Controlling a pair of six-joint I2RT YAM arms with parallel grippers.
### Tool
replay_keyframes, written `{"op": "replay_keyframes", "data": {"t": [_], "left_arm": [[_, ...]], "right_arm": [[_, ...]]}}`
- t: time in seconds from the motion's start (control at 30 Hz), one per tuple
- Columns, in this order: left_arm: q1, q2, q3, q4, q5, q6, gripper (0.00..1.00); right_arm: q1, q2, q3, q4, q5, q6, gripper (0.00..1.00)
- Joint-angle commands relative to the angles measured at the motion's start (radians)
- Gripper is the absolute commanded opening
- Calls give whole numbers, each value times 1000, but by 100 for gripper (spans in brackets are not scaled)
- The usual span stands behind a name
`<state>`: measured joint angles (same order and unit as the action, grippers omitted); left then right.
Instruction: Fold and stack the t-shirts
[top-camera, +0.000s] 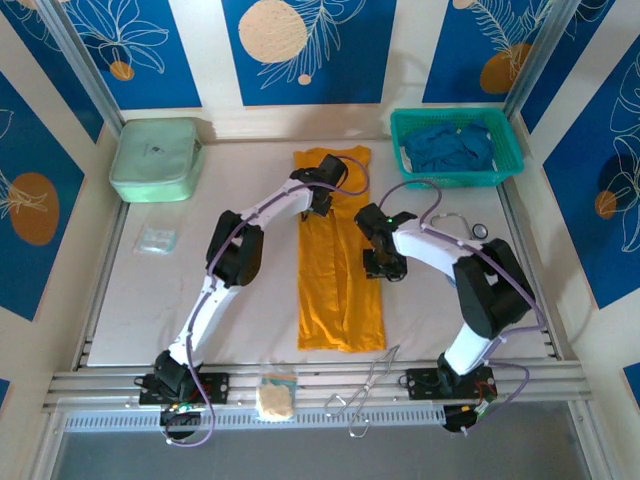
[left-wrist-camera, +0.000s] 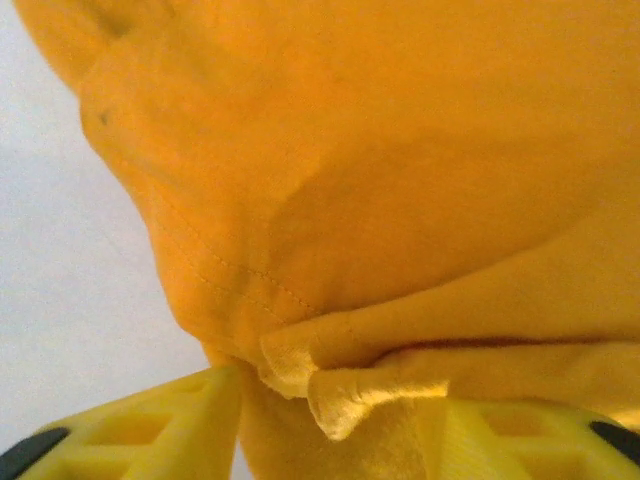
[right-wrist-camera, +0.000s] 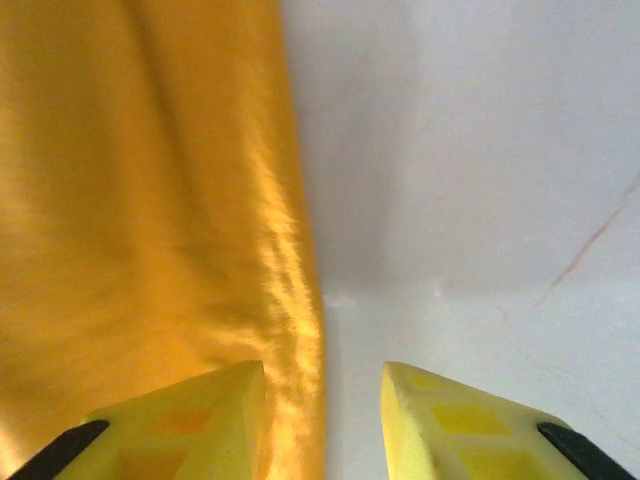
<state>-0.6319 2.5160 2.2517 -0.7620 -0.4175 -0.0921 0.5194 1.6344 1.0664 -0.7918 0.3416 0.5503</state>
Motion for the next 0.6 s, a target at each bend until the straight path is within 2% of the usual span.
{"op": "replay_keyframes", "data": {"t": [0.0, 0.13, 0.2, 0.23, 0.37, 0.43, 0.47, 0.57], "left_arm": [[-14, -163, -5, 23, 43, 24, 60], [-14, -383, -156, 140, 36, 59, 75], [-13, -547, -316, 287, 37, 102, 94], [-14, -621, -400, 362, 38, 134, 100], [-14, -923, -738, 682, 129, 326, 99], [-12, -1030, -838, 719, 205, 428, 100], [-13, -1079, -877, 707, 242, 472, 99], [-14, -1212, -1022, 693, 336, 579, 99]], "right_arm": [[-27, -180, 72, -40, -1, -163, 40], [-60, -414, 73, -2, -60, -357, 44], [-73, -525, 55, 28, -98, -467, 50], [-73, -563, 46, 38, -120, -527, 52], [-38, -677, -16, 1, -240, -889, 54], [10, -702, -56, -106, -273, -1108, 56], [46, -709, -87, -162, -252, -1232, 58], [129, -695, -185, -256, -137, -1433, 59]]}}
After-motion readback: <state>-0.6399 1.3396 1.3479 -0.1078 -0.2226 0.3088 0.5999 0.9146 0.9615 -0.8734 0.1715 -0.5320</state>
